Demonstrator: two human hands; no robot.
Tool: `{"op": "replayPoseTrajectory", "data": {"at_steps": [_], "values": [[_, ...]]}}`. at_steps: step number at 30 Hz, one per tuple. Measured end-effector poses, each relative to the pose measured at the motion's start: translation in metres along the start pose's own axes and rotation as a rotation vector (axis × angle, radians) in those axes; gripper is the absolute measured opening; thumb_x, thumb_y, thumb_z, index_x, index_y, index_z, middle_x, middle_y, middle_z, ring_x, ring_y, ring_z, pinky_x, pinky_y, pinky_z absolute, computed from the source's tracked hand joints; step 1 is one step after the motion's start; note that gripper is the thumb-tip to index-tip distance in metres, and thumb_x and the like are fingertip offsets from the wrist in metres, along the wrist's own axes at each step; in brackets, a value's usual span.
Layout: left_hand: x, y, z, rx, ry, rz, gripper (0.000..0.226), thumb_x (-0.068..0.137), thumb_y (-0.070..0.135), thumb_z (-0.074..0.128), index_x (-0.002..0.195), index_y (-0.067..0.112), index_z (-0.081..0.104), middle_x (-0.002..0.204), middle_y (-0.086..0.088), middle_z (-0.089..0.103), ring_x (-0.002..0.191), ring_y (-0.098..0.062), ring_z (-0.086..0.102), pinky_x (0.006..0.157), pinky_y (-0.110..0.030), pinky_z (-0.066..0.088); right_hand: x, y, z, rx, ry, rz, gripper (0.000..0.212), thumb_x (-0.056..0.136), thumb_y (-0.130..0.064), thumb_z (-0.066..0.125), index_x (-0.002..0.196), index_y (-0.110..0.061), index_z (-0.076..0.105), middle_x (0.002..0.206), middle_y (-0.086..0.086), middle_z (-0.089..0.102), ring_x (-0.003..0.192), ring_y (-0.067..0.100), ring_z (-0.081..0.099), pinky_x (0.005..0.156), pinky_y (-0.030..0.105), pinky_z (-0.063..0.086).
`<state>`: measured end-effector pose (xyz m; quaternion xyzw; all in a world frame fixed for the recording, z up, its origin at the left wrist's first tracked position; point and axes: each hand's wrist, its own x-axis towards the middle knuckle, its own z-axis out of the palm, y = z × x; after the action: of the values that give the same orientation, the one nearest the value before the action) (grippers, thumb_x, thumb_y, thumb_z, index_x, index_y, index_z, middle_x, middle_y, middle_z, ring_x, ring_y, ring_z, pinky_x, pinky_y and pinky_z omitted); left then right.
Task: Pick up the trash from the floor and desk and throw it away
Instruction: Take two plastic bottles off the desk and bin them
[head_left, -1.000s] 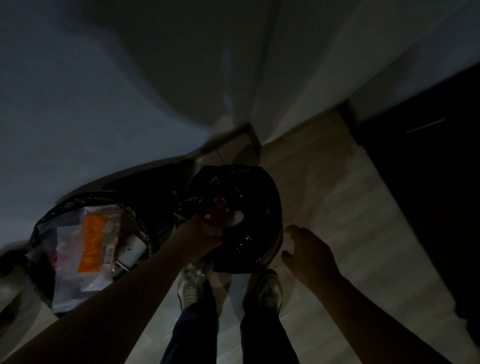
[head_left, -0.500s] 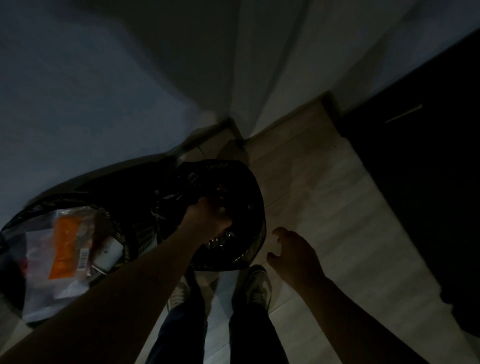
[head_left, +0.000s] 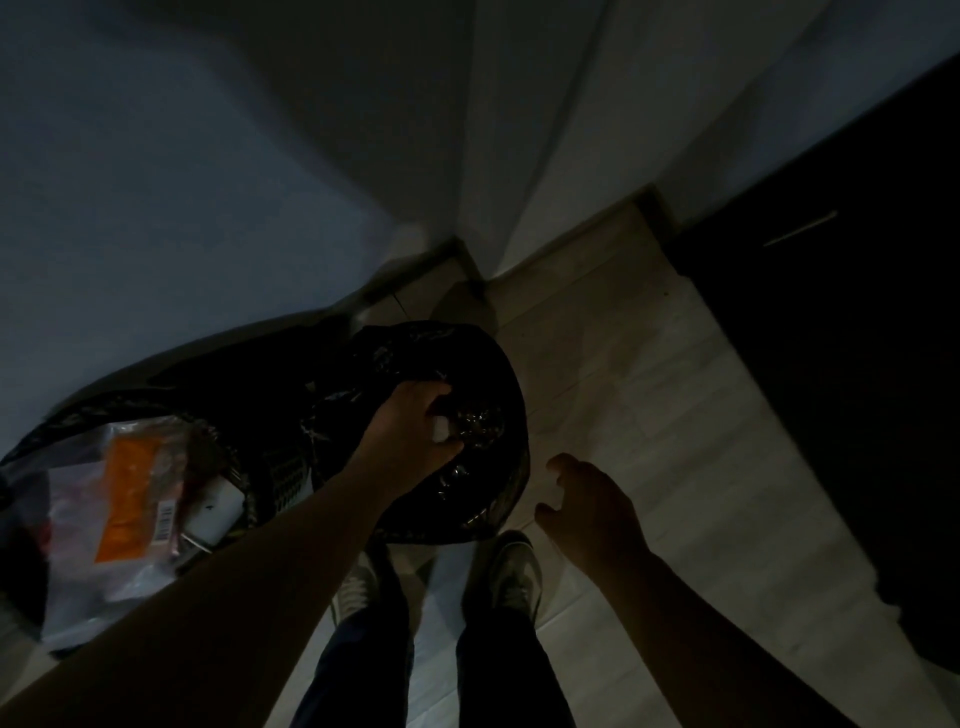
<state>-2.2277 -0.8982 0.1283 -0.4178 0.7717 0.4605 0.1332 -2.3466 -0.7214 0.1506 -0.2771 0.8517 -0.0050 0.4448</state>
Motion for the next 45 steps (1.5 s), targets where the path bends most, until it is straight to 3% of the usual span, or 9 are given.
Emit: {"op": "replayPoseTrajectory", "data": {"at_steps": [5, 9, 15, 22, 27, 33, 36, 38, 45], "values": [[-0.001, -0.004, -0.009, 0.146, -0.012, -0.064, 0.036, 0.086, 0.029, 0.064, 0.116, 0.011, 0.058, 0.111, -0.011, 0.061, 0.097, -0.024, 0.061, 0.084, -0.034, 0.052, -0.006, -0.003, -0.004, -0.010, -0.004, 0.003, 0.057, 0.088, -0.029, 0.062, 0.138, -0.020, 0.038, 0.128, 0.003, 0.053, 0.116, 0.018, 0.053, 0.091, 0.028, 0.045], [-0.018, -0.005, -0.023, 0.358, -0.148, -0.077, 0.043, 0.090, 0.042, 0.055, 0.122, 0.013, 0.054, 0.115, -0.012, 0.062, 0.106, -0.029, 0.060, 0.092, -0.039, 0.050, -0.017, -0.012, -0.015, -0.026, -0.002, -0.003, 0.052, 0.087, -0.027, 0.061, 0.135, -0.019, 0.041, 0.126, 0.003, 0.054, 0.112, 0.018, 0.054, 0.088, 0.027, 0.046], [-0.056, 0.011, -0.064, 0.491, -0.224, 0.001, 0.051, 0.090, 0.031, 0.056, 0.137, 0.018, 0.042, 0.129, -0.008, 0.054, 0.118, -0.024, 0.053, 0.096, -0.029, 0.045, -0.048, -0.042, -0.046, -0.078, 0.021, -0.031, 0.051, 0.088, -0.030, 0.060, 0.134, -0.018, 0.041, 0.126, 0.003, 0.052, 0.112, 0.018, 0.053, 0.087, 0.026, 0.044], [-0.128, 0.067, -0.139, 0.624, -0.288, 0.063, 0.046, 0.089, 0.032, 0.056, 0.131, 0.014, 0.045, 0.128, -0.009, 0.050, 0.116, -0.027, 0.052, 0.095, -0.034, 0.045, -0.119, -0.091, -0.106, -0.253, 0.051, -0.153, 0.041, 0.091, -0.031, 0.053, 0.129, -0.018, 0.044, 0.121, 0.003, 0.053, 0.108, 0.018, 0.055, 0.085, 0.026, 0.045], [-0.188, 0.113, -0.206, 0.647, -0.207, 0.072, 0.053, 0.093, 0.038, 0.049, 0.139, 0.013, 0.038, 0.136, -0.010, 0.044, 0.124, -0.029, 0.046, 0.102, -0.037, 0.040, -0.183, -0.127, -0.163, -0.315, 0.064, -0.240, 0.047, 0.093, -0.033, 0.050, 0.136, -0.018, 0.038, 0.126, 0.004, 0.050, 0.114, 0.020, 0.051, 0.090, 0.028, 0.041], [-0.252, 0.171, -0.266, 0.511, -0.020, 0.008, 0.050, 0.085, 0.036, 0.059, 0.131, 0.019, 0.050, 0.132, -0.005, 0.052, 0.121, -0.024, 0.051, 0.098, -0.031, 0.043, -0.229, -0.158, -0.239, -0.301, 0.087, -0.419, 0.065, 0.094, -0.037, 0.051, 0.149, -0.020, 0.021, 0.150, 0.001, 0.032, 0.137, 0.016, 0.031, 0.106, 0.020, 0.022], [-0.272, 0.201, -0.280, 0.460, 0.071, -0.059, 0.050, 0.083, 0.035, 0.061, 0.131, 0.021, 0.052, 0.131, -0.003, 0.055, 0.121, -0.021, 0.052, 0.095, -0.026, 0.041, -0.238, -0.169, -0.282, -0.356, 0.117, -0.522, 0.060, 0.092, -0.036, 0.053, 0.145, -0.018, 0.031, 0.148, 0.004, 0.037, 0.135, 0.021, 0.035, 0.106, 0.027, 0.028], [-0.285, 0.222, -0.286, 0.420, 0.140, -0.082, 0.050, 0.084, 0.035, 0.063, 0.130, 0.021, 0.053, 0.129, -0.002, 0.057, 0.117, -0.019, 0.054, 0.091, -0.023, 0.040, -0.245, -0.176, -0.314, -0.382, 0.156, -0.611, 0.053, 0.089, -0.035, 0.056, 0.137, -0.019, 0.041, 0.135, 0.003, 0.047, 0.125, 0.023, 0.045, 0.097, 0.029, 0.037], [-0.320, 0.286, -0.311, 0.380, 0.282, -0.166, 0.048, 0.090, 0.041, 0.057, 0.132, 0.020, 0.047, 0.127, -0.002, 0.053, 0.113, -0.017, 0.054, 0.092, -0.026, 0.042, -0.272, -0.218, -0.409, -0.427, 0.191, -0.881, 0.046, 0.085, -0.033, 0.061, 0.128, -0.022, 0.048, 0.124, 0.002, 0.054, 0.111, 0.021, 0.052, 0.090, 0.032, 0.045]]}}
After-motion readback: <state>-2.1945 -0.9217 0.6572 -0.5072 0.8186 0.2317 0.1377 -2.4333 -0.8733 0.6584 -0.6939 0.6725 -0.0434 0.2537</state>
